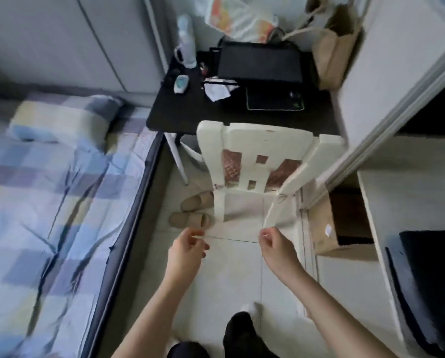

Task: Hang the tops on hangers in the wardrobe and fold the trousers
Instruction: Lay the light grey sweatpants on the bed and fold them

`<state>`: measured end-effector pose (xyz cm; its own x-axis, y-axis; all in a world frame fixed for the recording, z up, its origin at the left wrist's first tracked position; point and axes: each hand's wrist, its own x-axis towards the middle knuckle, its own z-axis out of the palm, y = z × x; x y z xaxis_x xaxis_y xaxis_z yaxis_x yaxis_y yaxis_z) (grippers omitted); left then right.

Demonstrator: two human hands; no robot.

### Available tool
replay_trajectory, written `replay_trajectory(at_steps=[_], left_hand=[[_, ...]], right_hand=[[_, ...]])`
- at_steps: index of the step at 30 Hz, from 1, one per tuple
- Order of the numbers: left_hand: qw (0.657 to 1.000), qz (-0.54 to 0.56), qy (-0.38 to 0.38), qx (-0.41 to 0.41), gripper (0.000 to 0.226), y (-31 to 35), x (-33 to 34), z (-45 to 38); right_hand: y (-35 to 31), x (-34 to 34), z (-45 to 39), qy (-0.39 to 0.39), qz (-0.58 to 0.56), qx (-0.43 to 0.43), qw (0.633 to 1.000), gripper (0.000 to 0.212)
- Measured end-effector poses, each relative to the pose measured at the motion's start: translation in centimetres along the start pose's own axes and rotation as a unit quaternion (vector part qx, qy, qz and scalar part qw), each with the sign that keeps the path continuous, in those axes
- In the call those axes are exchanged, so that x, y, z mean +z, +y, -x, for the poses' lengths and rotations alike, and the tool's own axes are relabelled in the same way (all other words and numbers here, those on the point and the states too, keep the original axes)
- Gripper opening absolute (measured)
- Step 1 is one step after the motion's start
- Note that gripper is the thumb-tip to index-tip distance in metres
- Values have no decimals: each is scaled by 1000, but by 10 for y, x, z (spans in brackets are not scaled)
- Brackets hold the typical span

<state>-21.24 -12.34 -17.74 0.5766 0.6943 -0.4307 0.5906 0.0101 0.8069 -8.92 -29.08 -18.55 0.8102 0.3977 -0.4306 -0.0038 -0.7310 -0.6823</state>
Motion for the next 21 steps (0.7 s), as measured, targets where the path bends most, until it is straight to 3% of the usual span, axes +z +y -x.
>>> replay_trajectory(at_steps=[7, 21], left_hand=[[969, 112, 188, -112, 25, -139, -144, 66], [849, 266, 362, -277, 20, -372, -335, 241]], right_hand=[[-92, 133, 50, -158, 103, -108, 976, 27], [-163, 396, 231, -337, 220, -208, 892, 24]])
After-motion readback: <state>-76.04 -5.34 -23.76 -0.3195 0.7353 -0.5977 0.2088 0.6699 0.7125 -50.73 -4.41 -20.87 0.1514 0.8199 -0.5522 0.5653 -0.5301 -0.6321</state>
